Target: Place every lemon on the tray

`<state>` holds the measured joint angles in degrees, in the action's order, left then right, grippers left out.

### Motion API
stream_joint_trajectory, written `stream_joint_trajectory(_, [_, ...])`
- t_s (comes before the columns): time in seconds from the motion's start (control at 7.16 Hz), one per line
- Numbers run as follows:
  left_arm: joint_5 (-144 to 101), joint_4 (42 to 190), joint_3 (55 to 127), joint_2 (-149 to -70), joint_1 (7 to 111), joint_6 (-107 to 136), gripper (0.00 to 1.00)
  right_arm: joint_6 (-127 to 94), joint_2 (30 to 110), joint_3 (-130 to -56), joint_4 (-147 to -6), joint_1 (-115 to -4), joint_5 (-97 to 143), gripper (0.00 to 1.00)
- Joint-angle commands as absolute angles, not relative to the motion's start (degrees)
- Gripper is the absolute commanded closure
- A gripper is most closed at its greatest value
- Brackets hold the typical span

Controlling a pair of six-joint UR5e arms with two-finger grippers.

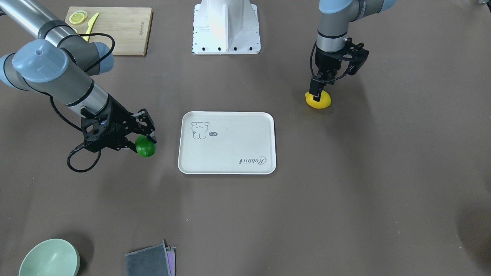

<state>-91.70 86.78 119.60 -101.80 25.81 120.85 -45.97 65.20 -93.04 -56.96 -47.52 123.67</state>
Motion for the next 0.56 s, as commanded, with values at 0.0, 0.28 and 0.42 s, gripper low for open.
stream_joint_trajectory(0.0, [-91.32, 86.84, 117.86, -102.13, 24.09, 124.18, 0.03, -45.97, 63.55, -93.34, -56.95, -45.18, 122.08, 1.00])
stream_joint_trajectory(0.28, [-91.41, 86.84, 115.94, -102.13, 21.28, 125.68, 0.03, -45.97, 63.28, -93.43, -56.78, -44.30, 121.73, 1.00])
stream_joint_trajectory(0.42, [-91.41, 86.84, 115.75, -102.48, 21.18, 126.81, 0.03, -45.97, 62.93, -94.21, -56.86, -43.77, 120.77, 1.00])
